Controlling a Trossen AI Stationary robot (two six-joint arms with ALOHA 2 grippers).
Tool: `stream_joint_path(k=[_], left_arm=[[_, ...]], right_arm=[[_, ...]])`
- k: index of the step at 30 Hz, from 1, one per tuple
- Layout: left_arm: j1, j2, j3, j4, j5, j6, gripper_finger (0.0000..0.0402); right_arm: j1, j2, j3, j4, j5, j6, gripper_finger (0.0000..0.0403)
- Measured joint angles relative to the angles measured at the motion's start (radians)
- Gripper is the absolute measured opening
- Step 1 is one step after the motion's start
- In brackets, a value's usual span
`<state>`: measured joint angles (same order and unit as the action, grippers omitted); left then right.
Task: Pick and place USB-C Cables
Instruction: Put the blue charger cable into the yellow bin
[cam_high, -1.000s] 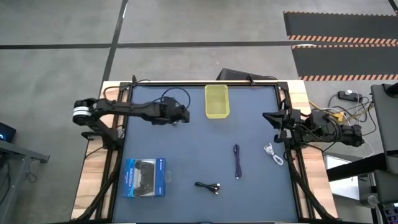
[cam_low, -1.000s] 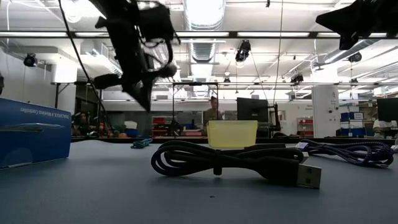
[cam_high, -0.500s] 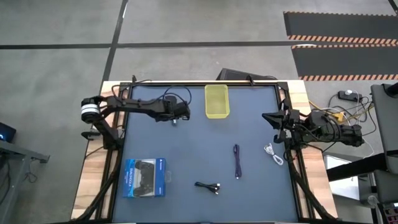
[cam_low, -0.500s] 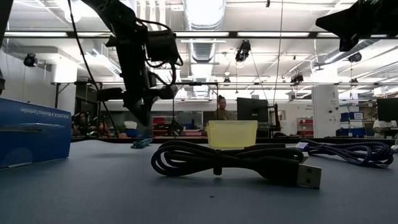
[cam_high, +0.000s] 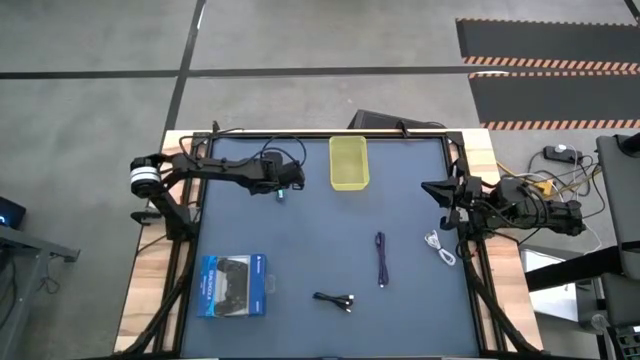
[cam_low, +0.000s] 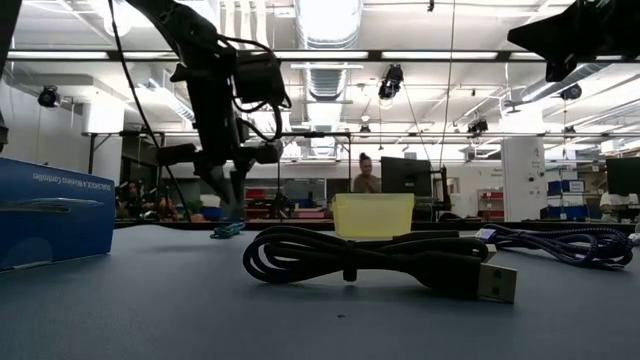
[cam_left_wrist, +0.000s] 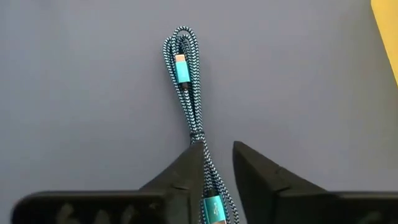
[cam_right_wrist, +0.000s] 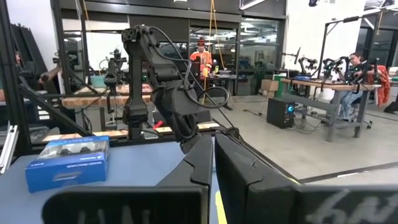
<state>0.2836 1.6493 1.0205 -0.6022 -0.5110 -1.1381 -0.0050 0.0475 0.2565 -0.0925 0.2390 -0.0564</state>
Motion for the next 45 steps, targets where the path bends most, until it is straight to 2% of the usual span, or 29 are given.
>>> stream_joint_path(k=[5, 9, 15, 31, 38, 45], left_arm=[[0.000, 0.000, -0.002, 0.006, -0.030, -0.006, 0.0125], [0.000, 0.000, -0.016, 0.045, -0.038, -0.006, 0.0143], [0.001, 0.019, -0.017, 0.051, -0.047, -0.007, 0.0147], [0.012, 0.164, -0.015, 0.106, -0.053, -0.007, 0.0146], [0.011, 0.186, -0.013, 0.117, -0.059, -0.011, 0.0125], [0.011, 0.187, -0.013, 0.130, -0.055, -0.011, 0.0067]], right_arm=[[0.000, 0.000, 0.000, 0.000, 0.000, -0.009, 0.0009], [0.000, 0.000, 0.000, 0.000, 0.000, -0.009, 0.0009], [0.000, 0.000, 0.000, 0.000, 0.000, -0.014, 0.0009], [0.000, 0.000, 0.000, -0.003, 0.025, -0.022, 0.0009], [0.000, 0.000, 0.000, -0.004, 0.025, -0.024, 0.0009], [0.000, 0.000, 0.000, -0.003, 0.025, -0.026, 0.0009]])
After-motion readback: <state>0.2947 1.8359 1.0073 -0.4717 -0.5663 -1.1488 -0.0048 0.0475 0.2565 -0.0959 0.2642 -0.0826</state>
